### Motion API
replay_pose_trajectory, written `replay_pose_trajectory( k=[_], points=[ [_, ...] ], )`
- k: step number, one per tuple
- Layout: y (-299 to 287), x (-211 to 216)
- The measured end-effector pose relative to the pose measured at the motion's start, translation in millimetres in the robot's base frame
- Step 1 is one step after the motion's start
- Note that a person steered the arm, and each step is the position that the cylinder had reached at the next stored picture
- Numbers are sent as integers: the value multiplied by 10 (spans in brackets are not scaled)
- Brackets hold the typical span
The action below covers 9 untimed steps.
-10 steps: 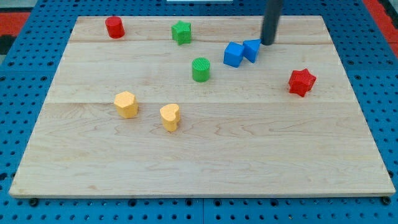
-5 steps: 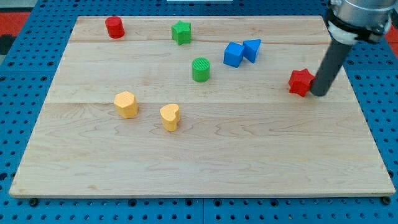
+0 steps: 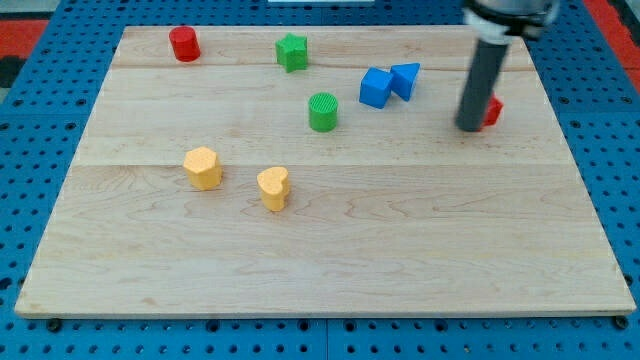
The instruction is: Move the red star diagonally towards the top right side of the blue triangle
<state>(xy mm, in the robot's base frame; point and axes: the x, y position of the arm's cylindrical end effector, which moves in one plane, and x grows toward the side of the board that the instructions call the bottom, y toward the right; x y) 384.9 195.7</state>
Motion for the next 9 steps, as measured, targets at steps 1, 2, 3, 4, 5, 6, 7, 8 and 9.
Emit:
replay_pose_trajectory(
  k=[1,2,3,4,5,6,7,8,9],
  points=[
    [107,90],
    [375,125],
    [234,-210],
    [-139,-453],
    [-161,-671],
    [-161,-918],
    [-162,-1209],
    [-167,-1182],
    [-340,-1103]
  ],
)
